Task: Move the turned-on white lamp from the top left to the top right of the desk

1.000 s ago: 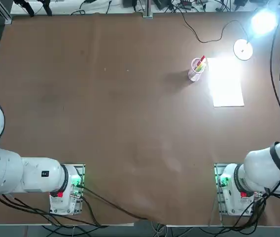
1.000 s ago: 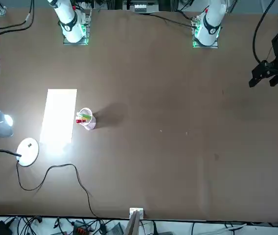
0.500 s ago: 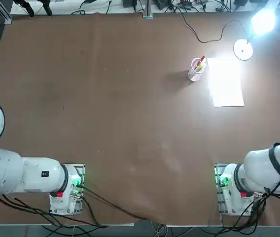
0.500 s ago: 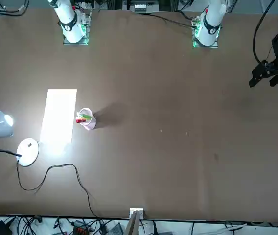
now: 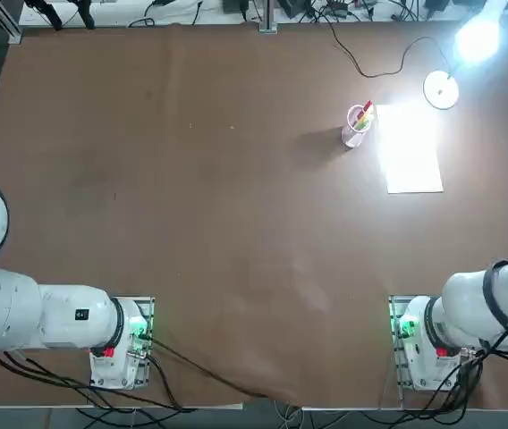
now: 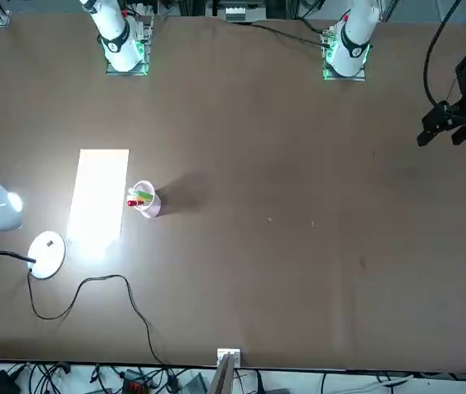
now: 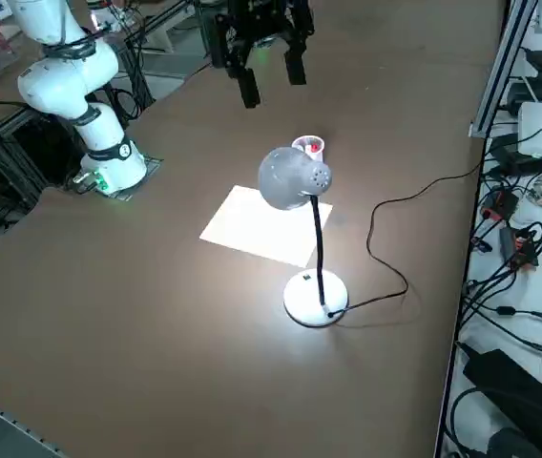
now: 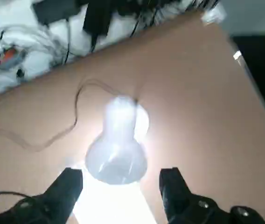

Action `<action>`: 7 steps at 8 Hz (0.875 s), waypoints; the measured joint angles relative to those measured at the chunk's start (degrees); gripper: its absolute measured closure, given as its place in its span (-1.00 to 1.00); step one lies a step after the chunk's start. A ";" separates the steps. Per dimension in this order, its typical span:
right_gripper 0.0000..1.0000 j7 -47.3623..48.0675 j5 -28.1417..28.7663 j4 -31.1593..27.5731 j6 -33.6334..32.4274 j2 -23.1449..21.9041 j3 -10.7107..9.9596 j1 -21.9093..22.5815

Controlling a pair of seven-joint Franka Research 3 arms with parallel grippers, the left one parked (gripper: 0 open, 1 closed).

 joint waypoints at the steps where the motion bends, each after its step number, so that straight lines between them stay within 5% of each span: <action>1: -1.00 -3.73 3.60 0.10 -7.39 -0.99 0.05 0.03; 4: -1.00 -12.42 6.01 -0.04 -25.05 -2.99 1.68 3.74; 5: -1.00 -13.35 6.01 -1.16 -26.01 -2.95 1.96 6.66; 7: -1.00 -13.55 6.00 -7.36 -15.49 -3.60 1.96 12.13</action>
